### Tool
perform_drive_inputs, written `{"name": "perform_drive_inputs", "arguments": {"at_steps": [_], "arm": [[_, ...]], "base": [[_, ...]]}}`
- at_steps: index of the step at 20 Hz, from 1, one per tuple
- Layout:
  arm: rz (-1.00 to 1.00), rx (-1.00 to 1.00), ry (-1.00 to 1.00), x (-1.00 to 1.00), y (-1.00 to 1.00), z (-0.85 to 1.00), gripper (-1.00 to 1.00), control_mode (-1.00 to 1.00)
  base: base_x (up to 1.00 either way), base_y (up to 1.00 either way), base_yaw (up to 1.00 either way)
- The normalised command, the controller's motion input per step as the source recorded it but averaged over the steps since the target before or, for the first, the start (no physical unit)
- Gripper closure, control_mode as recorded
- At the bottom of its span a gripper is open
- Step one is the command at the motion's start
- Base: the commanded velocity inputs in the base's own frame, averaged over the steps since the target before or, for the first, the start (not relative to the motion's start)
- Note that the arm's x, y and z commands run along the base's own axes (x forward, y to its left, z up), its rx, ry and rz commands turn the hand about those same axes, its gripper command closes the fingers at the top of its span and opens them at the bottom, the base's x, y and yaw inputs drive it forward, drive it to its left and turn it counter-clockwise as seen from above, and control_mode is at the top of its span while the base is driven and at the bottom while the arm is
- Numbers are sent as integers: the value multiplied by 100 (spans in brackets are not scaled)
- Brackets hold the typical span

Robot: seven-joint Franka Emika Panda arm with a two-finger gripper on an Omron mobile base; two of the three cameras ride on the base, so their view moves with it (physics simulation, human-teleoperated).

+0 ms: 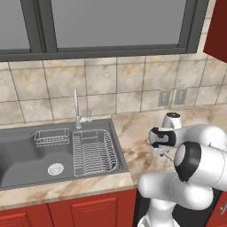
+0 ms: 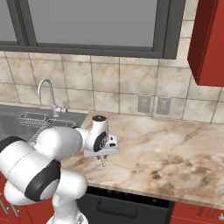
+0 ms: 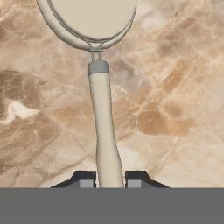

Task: Grab the spray bottle from the cabinet, then place it next to the cutting board for sanitizing. Then grab the dish brush from the countertop next to the sink and place it next to the cutting board.

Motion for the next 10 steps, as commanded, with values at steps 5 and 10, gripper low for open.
{"name": "perform_drive_inputs", "arguments": {"at_steps": [5, 10], "arm": [[20, 0, -16, -65, 17, 80, 100, -100], [29, 0, -34, -80, 0, 100, 100, -100]], "base": [[0, 0, 0], [0, 0, 0]]}}
